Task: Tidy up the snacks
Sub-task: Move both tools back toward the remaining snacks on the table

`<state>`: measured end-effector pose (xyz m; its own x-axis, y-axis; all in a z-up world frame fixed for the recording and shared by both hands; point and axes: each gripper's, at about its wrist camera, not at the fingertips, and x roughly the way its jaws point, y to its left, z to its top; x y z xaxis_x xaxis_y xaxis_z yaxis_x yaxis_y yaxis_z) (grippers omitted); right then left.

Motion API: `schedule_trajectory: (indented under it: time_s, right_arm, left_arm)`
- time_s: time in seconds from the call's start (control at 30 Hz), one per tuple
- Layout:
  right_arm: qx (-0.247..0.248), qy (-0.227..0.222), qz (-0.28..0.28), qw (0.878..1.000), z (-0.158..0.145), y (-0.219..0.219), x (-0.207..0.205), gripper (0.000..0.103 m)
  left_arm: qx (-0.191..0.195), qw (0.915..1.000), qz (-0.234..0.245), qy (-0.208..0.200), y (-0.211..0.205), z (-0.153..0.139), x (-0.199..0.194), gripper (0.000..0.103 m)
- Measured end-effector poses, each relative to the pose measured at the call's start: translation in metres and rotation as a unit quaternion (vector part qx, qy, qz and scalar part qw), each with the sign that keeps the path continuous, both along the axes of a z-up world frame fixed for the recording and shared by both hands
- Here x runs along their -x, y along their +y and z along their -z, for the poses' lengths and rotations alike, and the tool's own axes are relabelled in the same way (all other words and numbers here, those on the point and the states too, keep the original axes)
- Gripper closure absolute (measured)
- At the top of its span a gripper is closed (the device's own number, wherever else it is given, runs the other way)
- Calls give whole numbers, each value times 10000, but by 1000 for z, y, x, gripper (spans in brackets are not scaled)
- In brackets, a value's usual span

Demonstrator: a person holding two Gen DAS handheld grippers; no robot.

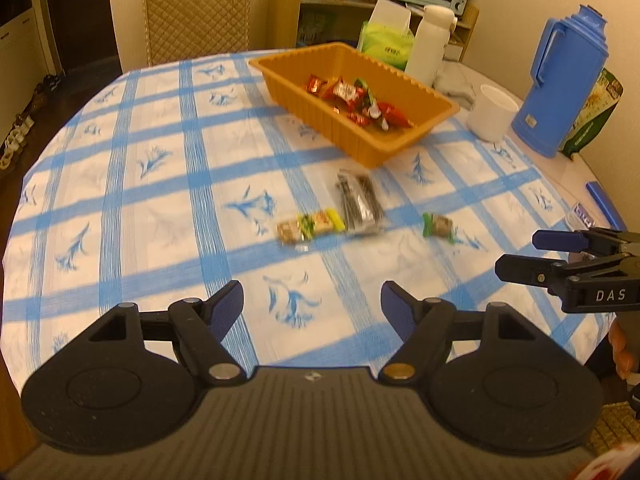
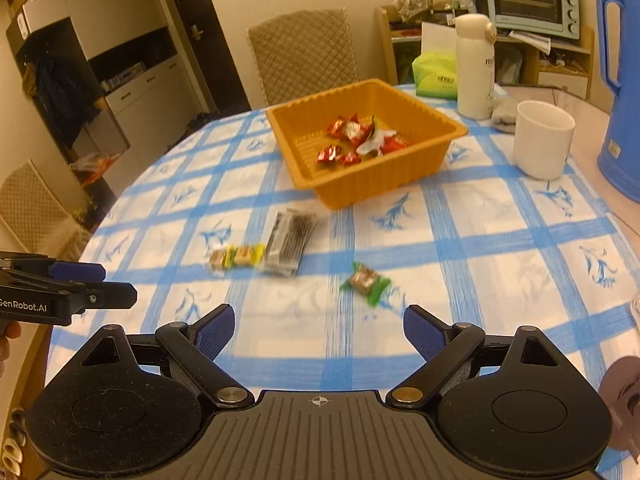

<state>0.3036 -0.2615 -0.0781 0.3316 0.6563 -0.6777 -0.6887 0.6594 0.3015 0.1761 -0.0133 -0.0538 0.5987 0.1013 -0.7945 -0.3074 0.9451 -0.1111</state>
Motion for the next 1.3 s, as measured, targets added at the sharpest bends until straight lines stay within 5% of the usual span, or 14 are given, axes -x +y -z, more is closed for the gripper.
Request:
schedule_trajectory:
  time_s: [0.6, 1.3]
  right_arm:
    - [514, 296, -436, 9973, 26, 11, 26, 12]
    - [687, 225, -455, 9963, 40, 27, 13, 12]
  left_arm:
    - [58, 9989, 109, 456, -15, 23, 15, 29]
    - [25, 9988, -56, 484, 5, 32, 10, 29]
